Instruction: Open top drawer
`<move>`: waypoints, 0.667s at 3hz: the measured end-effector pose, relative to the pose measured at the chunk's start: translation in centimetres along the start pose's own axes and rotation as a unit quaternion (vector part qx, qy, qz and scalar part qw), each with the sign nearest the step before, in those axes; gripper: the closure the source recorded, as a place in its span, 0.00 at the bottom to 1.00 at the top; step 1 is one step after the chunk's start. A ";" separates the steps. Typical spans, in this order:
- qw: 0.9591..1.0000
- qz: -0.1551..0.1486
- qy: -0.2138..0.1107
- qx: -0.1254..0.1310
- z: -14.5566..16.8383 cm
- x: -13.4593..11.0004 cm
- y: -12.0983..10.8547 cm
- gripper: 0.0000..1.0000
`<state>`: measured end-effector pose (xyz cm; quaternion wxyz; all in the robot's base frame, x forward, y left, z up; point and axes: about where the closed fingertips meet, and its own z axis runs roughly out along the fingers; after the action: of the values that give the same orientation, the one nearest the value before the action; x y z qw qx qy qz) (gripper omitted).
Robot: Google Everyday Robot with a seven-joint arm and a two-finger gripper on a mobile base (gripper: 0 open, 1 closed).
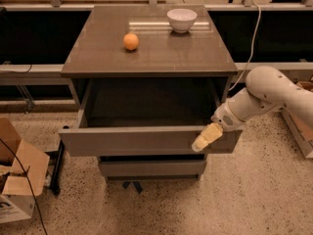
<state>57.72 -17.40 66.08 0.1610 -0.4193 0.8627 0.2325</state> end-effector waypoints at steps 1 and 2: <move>1.000 0.029 0.003 -0.002 -0.9 2.3 1.6 0.00; 1.000 0.029 0.003 -0.002 -0.9 2.3 1.6 0.19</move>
Offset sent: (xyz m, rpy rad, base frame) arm -0.2258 -0.0992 0.0464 0.0865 0.0822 -0.3101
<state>55.02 -18.48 66.19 0.1508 -0.3949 0.8746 0.2374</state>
